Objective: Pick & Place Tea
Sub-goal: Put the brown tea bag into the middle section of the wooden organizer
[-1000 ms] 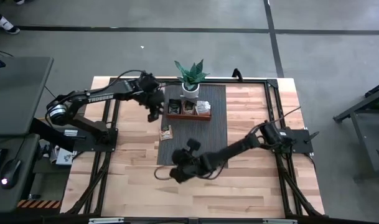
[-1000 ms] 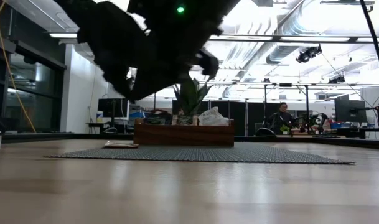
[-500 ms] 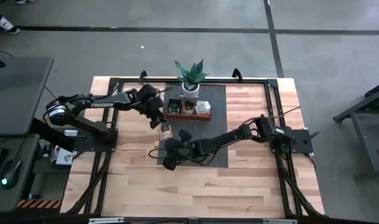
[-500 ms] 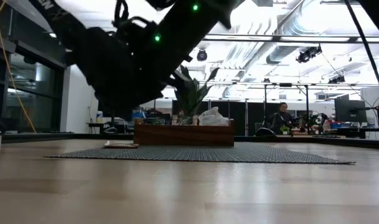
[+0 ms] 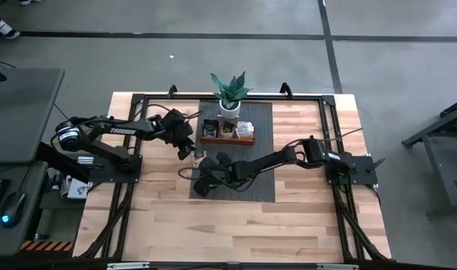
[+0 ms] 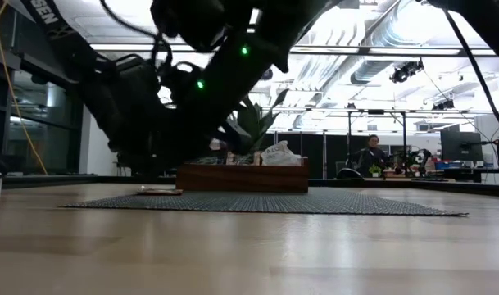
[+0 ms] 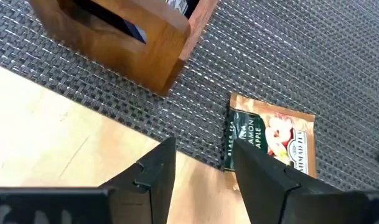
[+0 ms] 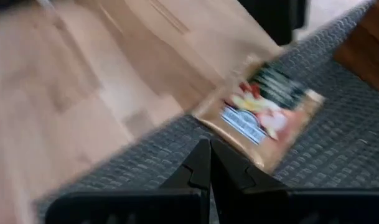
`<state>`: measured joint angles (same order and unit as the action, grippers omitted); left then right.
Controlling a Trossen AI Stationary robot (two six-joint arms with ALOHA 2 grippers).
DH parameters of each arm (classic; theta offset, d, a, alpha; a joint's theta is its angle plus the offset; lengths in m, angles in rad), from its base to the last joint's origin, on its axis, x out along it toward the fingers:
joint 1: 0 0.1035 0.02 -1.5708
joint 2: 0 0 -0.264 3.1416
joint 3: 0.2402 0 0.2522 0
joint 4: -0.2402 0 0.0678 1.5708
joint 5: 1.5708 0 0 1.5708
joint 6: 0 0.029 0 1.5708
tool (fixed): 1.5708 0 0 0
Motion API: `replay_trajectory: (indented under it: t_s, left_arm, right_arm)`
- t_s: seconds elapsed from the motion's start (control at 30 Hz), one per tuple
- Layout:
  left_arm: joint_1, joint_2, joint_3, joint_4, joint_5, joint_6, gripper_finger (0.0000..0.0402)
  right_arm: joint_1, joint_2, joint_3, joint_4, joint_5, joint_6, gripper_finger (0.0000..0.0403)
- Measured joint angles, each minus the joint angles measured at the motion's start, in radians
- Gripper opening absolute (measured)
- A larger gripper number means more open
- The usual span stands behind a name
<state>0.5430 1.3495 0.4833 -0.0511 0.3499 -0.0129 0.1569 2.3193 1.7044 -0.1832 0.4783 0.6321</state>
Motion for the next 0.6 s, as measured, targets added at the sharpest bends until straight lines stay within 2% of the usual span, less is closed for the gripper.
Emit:
replay_trajectory:
  t_s: [0.6]
  left_arm:
    - [0.0,0.0,-0.085,0.099,-0.024,0.008,0.0156]
  right_arm:
    - [-0.053,0.05,0.0,0.008,-0.013,0.045,0.0]
